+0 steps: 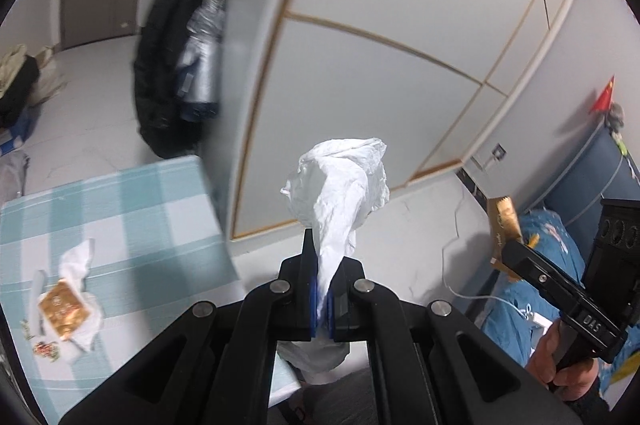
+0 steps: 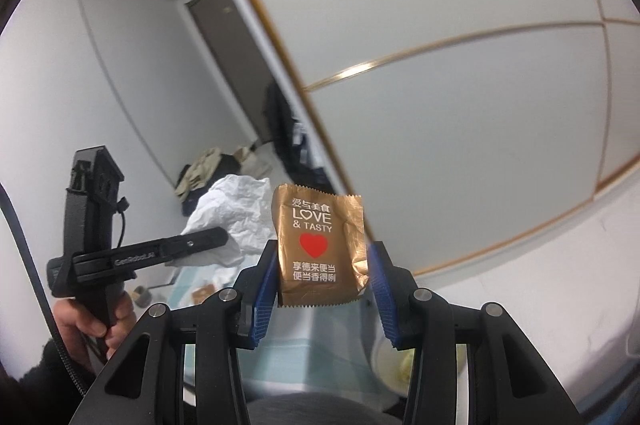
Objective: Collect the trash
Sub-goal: 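Carry the tissue and brown packet over the white bin, then open the right gripper to drop the packet while the left drops the tissue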
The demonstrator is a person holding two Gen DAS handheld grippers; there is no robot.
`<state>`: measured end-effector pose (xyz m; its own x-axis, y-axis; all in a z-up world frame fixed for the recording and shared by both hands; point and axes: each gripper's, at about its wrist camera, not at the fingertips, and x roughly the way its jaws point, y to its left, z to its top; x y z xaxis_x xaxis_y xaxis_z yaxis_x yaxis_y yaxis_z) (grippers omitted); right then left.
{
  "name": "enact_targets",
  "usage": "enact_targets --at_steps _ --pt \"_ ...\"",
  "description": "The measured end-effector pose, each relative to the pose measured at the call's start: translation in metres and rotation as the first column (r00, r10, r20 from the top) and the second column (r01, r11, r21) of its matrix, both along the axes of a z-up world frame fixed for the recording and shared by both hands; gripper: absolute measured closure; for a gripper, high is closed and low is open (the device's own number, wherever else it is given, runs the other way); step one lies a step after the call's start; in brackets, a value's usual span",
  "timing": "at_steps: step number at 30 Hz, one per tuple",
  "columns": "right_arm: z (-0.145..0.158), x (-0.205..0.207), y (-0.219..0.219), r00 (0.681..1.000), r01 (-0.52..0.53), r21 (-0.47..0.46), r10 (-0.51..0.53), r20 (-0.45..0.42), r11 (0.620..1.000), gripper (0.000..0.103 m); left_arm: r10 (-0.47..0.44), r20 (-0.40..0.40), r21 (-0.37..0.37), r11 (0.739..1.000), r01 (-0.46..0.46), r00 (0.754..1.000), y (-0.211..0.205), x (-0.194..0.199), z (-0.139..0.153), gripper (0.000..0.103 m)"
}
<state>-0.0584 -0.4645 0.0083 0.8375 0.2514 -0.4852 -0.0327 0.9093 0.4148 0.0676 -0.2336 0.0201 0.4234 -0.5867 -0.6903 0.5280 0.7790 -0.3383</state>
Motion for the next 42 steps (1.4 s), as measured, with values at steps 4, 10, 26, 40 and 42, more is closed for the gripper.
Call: enact_targets --at_steps 4,10,26,40,42 --pt "-0.027 0.006 -0.027 0.997 0.052 0.026 -0.050 -0.054 0.998 0.060 -0.035 -0.045 0.030 0.999 0.036 0.998 -0.027 0.007 -0.018 0.103" --pt "-0.083 0.027 -0.051 0.980 0.067 0.076 -0.052 -0.190 0.995 0.060 -0.058 -0.124 0.072 0.995 0.068 0.991 -0.055 0.024 -0.053 0.103" --pt "-0.228 0.087 -0.055 0.879 0.069 0.191 0.031 -0.476 0.979 0.060 -0.059 -0.294 0.185 0.976 0.117 0.954 -0.099 0.052 -0.131 0.103" --pt "-0.307 0.108 -0.042 0.783 0.001 0.233 0.144 -0.605 0.972 0.049 -0.068 -0.369 0.249 0.954 0.169 0.927 -0.127 0.062 -0.170 0.103" --pt "-0.313 0.108 -0.039 0.779 -0.003 0.241 0.153 -0.608 0.971 0.041 -0.070 -0.378 0.253 0.951 0.176 0.923 -0.129 0.065 -0.174 0.103"
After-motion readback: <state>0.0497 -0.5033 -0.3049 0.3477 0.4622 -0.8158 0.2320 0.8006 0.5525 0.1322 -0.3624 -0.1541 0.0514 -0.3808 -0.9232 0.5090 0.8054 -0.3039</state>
